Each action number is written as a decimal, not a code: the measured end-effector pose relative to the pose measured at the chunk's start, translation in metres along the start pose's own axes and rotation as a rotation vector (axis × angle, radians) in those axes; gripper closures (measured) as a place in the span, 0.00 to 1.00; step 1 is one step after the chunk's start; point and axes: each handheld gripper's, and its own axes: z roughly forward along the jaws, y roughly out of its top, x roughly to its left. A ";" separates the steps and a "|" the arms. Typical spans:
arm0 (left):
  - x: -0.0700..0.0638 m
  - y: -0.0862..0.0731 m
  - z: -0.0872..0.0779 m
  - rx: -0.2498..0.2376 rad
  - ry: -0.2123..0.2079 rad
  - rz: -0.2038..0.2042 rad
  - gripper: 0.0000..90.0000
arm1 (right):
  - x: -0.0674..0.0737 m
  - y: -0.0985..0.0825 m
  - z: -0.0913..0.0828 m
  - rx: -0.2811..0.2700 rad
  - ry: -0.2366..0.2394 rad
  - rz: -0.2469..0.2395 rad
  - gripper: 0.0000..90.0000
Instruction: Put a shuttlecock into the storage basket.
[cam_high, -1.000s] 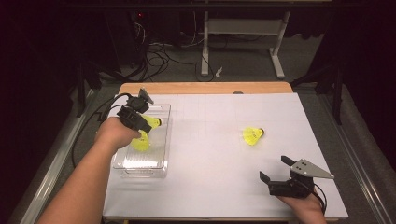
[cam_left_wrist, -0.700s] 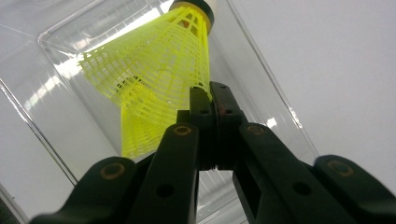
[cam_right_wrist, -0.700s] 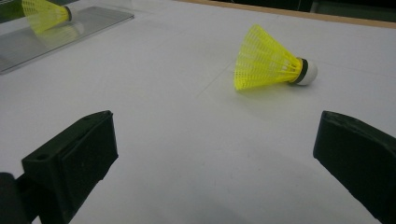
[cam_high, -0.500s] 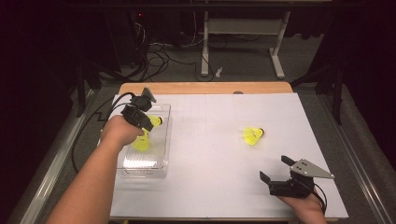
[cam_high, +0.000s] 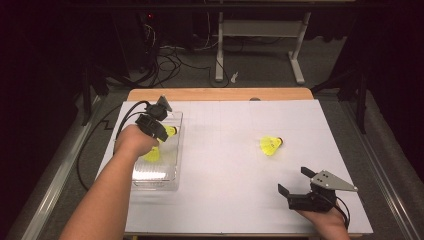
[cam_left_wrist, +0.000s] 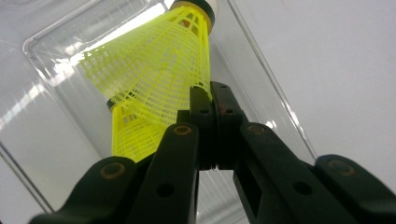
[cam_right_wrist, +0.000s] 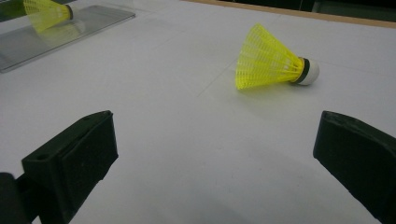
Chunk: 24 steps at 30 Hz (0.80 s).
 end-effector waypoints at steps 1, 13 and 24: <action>0.000 0.001 0.002 0.004 -0.002 0.006 0.99 | 0.000 0.000 0.000 -0.001 0.000 -0.001 0.01; -0.009 0.004 0.020 0.021 0.010 0.010 0.98 | 0.000 0.000 0.000 0.001 0.000 -0.005 0.01; -0.009 0.003 0.039 0.037 -0.013 0.013 0.95 | 0.000 -0.001 0.001 0.004 0.005 -0.009 0.01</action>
